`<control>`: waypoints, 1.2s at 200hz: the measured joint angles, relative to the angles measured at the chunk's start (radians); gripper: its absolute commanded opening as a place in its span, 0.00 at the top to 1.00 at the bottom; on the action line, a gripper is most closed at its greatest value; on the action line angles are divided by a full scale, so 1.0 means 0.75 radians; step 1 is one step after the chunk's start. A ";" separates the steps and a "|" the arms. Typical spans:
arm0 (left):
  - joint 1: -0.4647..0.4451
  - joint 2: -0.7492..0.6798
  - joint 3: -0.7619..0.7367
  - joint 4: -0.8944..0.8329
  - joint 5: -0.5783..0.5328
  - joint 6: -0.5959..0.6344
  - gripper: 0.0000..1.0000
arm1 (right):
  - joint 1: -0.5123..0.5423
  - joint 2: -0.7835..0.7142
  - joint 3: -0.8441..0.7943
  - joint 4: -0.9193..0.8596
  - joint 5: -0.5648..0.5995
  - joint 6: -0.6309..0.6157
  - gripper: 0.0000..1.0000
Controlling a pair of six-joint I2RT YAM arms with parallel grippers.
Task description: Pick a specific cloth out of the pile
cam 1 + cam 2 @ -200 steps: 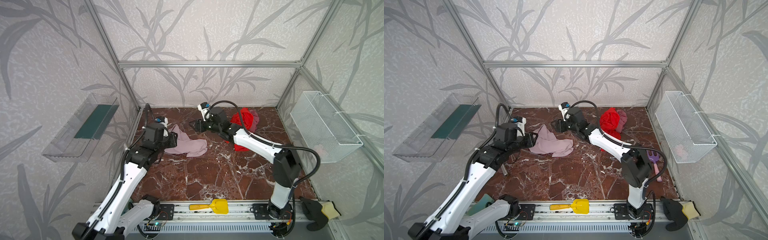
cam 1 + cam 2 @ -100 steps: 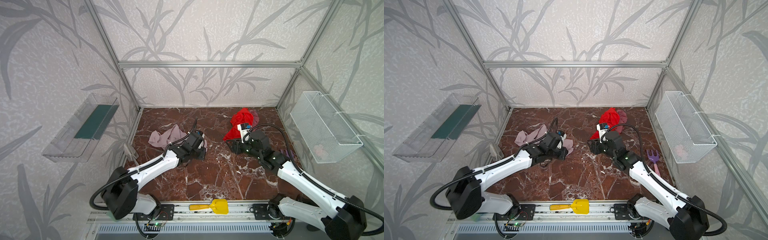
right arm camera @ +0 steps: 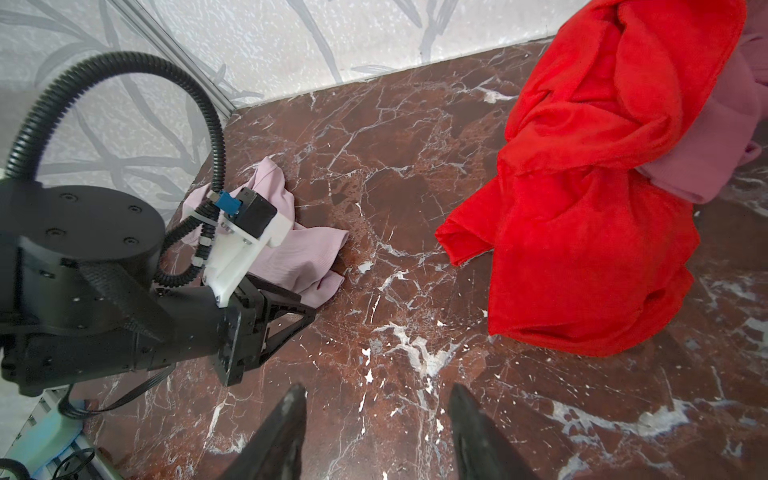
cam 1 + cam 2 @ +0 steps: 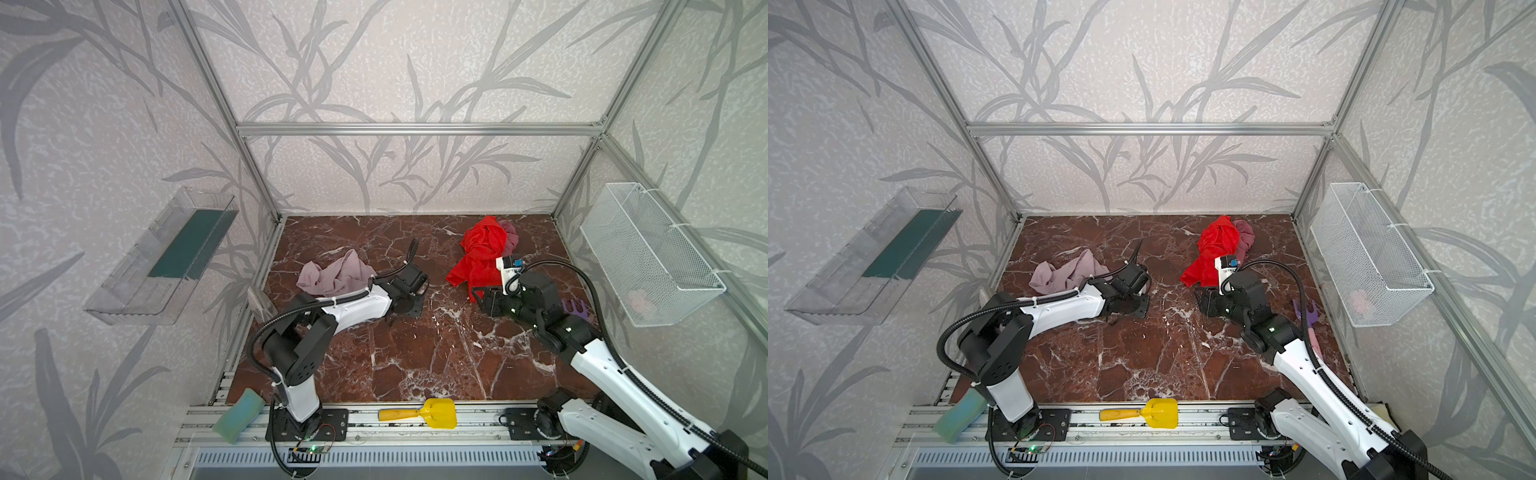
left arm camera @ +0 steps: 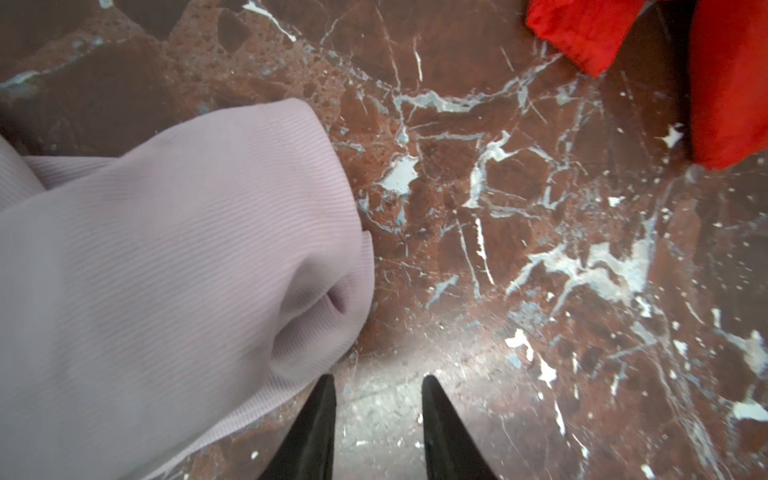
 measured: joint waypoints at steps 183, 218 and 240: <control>0.001 0.210 0.147 -0.041 -0.193 0.036 1.00 | -0.140 0.035 -0.008 0.014 -0.101 0.021 0.46; -0.001 0.197 0.147 -0.053 -0.180 0.037 1.00 | -0.155 0.036 -0.010 0.024 -0.106 0.030 0.46; -0.004 0.155 0.154 -0.073 -0.156 0.037 1.00 | -0.158 0.042 -0.013 0.036 -0.115 0.038 0.46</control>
